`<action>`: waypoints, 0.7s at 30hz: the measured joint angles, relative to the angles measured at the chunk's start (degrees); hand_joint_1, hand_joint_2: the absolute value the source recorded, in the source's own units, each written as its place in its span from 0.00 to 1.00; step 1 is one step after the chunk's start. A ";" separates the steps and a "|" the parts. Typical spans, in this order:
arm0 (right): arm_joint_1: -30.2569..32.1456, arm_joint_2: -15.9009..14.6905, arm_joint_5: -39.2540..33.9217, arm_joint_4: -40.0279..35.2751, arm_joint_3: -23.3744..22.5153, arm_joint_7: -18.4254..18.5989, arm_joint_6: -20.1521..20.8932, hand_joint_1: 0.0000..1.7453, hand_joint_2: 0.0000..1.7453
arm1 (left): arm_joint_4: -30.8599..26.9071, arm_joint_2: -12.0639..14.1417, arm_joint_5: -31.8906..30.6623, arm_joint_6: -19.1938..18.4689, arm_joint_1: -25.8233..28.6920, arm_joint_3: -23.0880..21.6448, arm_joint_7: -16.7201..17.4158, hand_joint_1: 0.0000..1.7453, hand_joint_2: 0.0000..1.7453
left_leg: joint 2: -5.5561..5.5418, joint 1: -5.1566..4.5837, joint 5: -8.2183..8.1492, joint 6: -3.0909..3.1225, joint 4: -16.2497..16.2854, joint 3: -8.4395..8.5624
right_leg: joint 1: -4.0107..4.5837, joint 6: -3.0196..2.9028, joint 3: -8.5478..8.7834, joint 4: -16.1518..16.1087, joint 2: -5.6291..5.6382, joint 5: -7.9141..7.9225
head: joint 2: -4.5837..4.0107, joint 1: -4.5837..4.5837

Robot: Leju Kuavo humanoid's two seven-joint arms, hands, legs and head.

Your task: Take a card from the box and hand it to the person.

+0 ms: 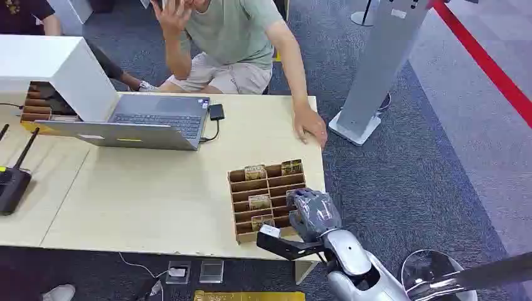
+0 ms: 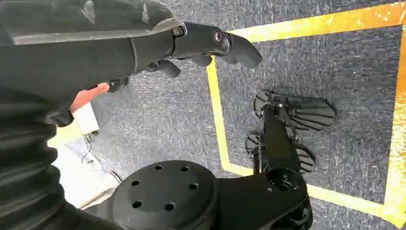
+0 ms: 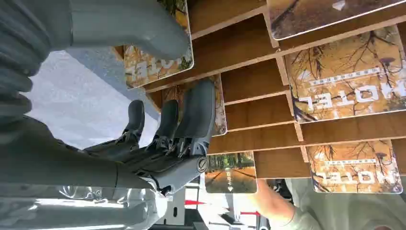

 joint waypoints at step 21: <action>-0.85 -1.09 0.57 1.29 0.92 1.29 0.31 0.52 1.00 | -2.47 0.15 1.60 1.01 0.60 -0.04 0.55 0.00 1.00 | 0.00 0.00 0.00 0.00 0.00 0.01 | 0.00 0.00 0.00 0.00 0.00 0.00 | 0.00 0.00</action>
